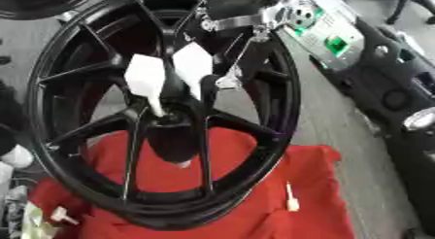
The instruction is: Pull the pin out of the wheel hub.
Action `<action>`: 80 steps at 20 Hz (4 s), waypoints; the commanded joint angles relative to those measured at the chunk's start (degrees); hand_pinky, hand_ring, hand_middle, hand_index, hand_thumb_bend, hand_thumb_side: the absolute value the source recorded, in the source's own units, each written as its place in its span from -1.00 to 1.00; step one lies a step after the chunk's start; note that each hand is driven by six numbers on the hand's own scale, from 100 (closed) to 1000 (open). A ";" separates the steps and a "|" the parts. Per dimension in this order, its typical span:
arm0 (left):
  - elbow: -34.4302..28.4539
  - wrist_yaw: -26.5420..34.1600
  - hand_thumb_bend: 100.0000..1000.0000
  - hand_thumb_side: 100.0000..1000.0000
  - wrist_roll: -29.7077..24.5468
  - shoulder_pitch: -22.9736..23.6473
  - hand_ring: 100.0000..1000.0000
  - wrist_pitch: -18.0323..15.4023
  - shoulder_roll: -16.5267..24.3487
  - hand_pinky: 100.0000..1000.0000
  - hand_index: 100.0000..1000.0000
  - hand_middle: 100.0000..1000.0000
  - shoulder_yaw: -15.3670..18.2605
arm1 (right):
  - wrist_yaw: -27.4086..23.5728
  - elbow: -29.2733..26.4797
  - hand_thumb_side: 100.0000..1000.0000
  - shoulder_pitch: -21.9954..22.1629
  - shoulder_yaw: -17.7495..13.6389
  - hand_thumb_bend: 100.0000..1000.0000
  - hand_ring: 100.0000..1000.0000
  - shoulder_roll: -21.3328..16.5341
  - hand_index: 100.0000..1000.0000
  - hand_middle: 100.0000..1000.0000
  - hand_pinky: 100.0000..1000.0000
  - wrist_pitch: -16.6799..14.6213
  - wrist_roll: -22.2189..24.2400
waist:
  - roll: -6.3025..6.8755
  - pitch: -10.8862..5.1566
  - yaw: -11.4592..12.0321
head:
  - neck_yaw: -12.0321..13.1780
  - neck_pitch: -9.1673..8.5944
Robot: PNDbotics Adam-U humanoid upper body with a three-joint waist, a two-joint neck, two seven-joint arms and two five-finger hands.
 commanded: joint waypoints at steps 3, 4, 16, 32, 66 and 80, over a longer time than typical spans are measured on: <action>-0.67 -0.33 -0.90 0.65 -0.34 -0.85 0.60 0.11 1.21 0.39 0.34 0.24 -0.21 | -0.74 -0.34 -0.56 -2.02 -0.15 -1.00 0.23 -1.44 0.08 -0.41 0.72 -7.68 9.33 | -0.11 -0.92 0.08 | -0.56 -0.74; -0.66 -0.36 -0.90 0.65 -0.38 -0.86 0.60 0.14 1.21 0.39 0.34 0.24 -0.24 | -0.67 -0.03 -0.55 -2.21 -0.03 -1.00 0.22 -1.42 0.06 -0.43 0.70 -7.63 9.33 | -0.15 -0.91 0.10 | -0.66 -0.83; -0.74 -0.46 -0.90 0.65 -0.34 -0.88 0.60 0.35 1.18 0.39 0.33 0.24 -0.29 | -0.40 1.20 -0.54 -3.34 -0.11 -1.00 0.10 -1.52 -0.14 -0.60 0.63 -7.75 9.33 | -0.55 -0.93 0.26 | -0.61 -1.15; -0.61 -0.66 -0.90 0.65 -0.34 -0.40 0.60 0.51 1.36 0.40 0.31 0.22 -0.38 | -7.38 -2.08 -0.61 -3.71 -5.40 -1.00 -0.02 -4.71 -0.34 -0.82 0.58 -3.71 9.33 | -0.93 -1.38 -0.16 | -0.04 -1.08; -1.28 0.29 -0.90 0.64 2.81 0.37 0.61 -0.31 2.77 0.40 0.31 0.22 2.74 | -15.99 1.85 -1.00 34.92 -50.81 -1.00 0.60 -17.04 0.82 0.32 0.90 10.30 -11.98 | 1.33 -0.05 -6.86 | 6.47 -2.79; -1.34 0.29 -0.90 0.64 2.04 -0.03 0.61 -0.15 1.75 0.40 0.31 0.22 1.84 | -8.69 -7.31 -0.79 52.74 -56.69 -1.00 0.56 -7.62 0.92 0.38 0.94 7.32 -19.49 | 1.33 -0.65 -4.82 | 4.39 -2.40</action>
